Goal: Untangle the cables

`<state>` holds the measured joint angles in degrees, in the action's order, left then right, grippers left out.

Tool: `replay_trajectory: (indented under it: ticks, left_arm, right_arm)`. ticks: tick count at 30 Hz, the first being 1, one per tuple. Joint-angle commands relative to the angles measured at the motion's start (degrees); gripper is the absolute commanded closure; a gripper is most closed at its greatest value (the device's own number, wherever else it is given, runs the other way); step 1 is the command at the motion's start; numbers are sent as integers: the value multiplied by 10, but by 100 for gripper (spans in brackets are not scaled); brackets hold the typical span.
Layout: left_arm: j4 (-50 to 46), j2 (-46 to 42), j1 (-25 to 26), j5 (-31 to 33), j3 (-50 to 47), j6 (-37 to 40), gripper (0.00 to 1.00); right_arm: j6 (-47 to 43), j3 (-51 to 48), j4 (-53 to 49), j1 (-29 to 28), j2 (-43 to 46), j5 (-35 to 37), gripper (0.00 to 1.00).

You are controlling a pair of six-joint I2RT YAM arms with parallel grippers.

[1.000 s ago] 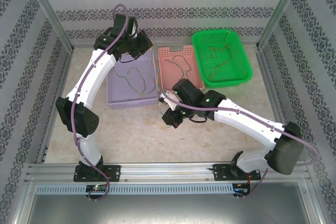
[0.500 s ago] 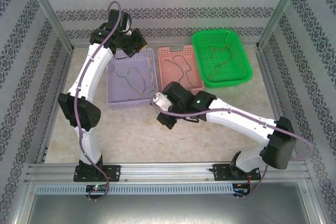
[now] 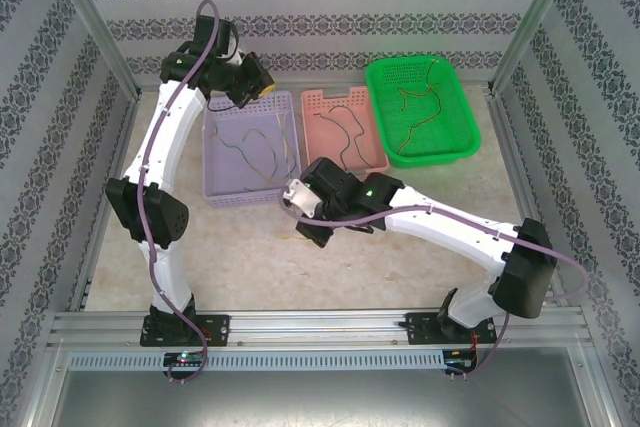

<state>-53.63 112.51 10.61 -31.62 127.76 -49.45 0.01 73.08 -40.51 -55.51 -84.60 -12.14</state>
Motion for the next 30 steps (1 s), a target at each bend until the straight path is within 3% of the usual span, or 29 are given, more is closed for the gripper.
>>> replay_trajectory:
  ticks: [1,3,11,15,22,24,30]
  left_arm:
    - [171,-26,0,-21,16,14,100]
    - [181,-45,16,-47,-8,20,100]
    - [144,-64,36,-87,1,34,100]
    - [150,-60,41,-96,13,18,100]
    - [136,-38,55,-96,49,15,100]
    - [135,-37,59,-92,50,16,100]
    - [134,-31,65,-85,50,18,100]
  right_arm:
    - [34,-17,-64,20,45,-79,75]
    - [60,-16,-36,49,78,-70,64]
    - [160,-26,79,185,194,-45,41]
    - [189,-2,126,245,175,-48,32]
    - [159,100,135,243,70,-60,26]
    - [162,110,142,232,55,-52,20]
    - [189,92,176,216,50,-43,22]
